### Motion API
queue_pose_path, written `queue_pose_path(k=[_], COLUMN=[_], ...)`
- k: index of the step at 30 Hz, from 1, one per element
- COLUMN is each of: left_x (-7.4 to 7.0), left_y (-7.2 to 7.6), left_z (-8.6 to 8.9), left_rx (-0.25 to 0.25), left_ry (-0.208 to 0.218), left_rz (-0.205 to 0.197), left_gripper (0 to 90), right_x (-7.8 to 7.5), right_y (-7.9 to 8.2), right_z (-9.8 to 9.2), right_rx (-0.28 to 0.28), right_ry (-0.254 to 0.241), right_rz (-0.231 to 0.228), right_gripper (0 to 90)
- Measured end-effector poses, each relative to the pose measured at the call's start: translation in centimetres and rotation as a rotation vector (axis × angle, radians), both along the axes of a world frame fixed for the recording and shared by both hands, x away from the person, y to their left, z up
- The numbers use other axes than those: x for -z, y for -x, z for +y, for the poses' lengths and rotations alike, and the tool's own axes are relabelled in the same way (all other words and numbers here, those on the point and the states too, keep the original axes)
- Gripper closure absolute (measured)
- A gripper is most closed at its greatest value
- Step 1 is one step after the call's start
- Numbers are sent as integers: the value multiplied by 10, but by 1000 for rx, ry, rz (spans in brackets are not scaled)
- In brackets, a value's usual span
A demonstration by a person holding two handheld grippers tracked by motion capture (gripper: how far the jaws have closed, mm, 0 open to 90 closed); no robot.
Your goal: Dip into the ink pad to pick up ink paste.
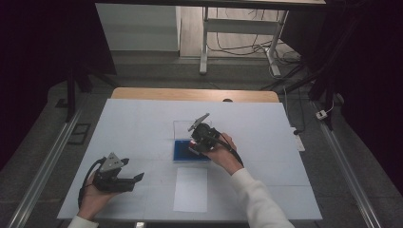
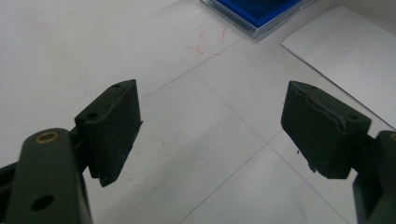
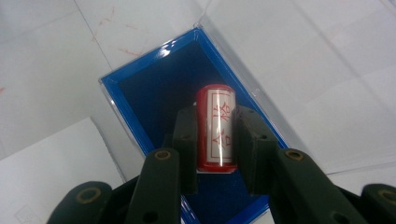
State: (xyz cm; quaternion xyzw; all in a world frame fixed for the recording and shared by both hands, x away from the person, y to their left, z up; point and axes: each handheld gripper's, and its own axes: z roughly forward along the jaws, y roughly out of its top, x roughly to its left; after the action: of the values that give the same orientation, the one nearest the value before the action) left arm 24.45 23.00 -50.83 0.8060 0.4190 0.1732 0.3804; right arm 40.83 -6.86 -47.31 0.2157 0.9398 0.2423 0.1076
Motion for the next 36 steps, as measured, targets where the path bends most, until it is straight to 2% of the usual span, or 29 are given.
queue_pose_path(k=[3, 19, 30, 33, 34, 35, 36], left_x=[0, 0, 0, -2, -2, -3, -3], left_y=[0, 0, 0, 0, 0, 0, 0], left_z=[-1, -1, -1, 1, 1, 2, 2], left_rx=[2, 1, -4, 0, 1, 1, 0], left_ry=[1, -2, 1, 22, 34, 37, 36], left_rz=[0, 4, 3, 2, 1, -1, -2], left_gripper=[204, 204, 202, 202, 202, 202, 202], right_x=[1, 3, 5, 0, 0, -2, -5], right_y=[1, -1, -1, -3, -3, -2, -1], right_z=[1, -3, -5, -11, -14, -18, -22], right_rx=[1, 10, 5, -21, -21, -17, -7], right_ry=[5, -26, -52, -84, -102, -137, -183], right_rz=[-9, 12, 0, 4, -9, -19, -10], right_gripper=[710, 709, 707, 706, 705, 706, 706])
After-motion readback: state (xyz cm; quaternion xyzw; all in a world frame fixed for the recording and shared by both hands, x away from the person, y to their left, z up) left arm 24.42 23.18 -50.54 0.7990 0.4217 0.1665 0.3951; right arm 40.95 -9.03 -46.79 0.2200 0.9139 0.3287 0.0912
